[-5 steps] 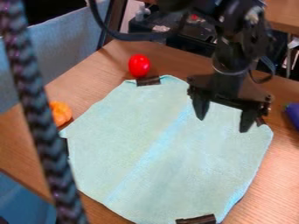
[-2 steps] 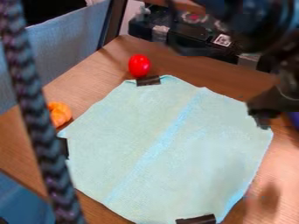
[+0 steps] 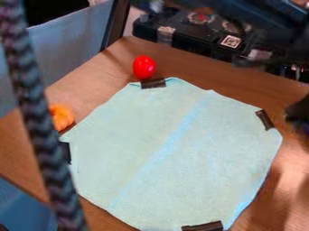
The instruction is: Moved the blue object from the table onto the cloth
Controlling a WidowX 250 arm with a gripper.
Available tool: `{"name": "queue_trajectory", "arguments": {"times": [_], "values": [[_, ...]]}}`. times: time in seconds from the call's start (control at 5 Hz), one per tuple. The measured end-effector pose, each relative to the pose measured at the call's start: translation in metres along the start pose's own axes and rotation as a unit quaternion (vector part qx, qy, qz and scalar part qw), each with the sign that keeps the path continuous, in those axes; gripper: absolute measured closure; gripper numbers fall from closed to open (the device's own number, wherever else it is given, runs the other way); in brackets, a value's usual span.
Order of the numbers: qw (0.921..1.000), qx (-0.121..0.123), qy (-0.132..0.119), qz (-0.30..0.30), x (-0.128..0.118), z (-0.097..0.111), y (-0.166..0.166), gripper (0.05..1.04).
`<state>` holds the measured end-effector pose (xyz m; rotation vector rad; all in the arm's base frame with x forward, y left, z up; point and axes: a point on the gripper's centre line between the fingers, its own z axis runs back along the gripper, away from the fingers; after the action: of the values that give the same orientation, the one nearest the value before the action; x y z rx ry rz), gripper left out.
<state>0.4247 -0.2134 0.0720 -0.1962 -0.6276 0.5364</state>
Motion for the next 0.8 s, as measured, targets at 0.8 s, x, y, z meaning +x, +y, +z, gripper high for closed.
{"name": "queue_trajectory", "arguments": {"times": [0.8], "values": [[0.9965, 0.043, -0.029, 0.066, 0.024, -0.05, -0.026, 0.083]]}}
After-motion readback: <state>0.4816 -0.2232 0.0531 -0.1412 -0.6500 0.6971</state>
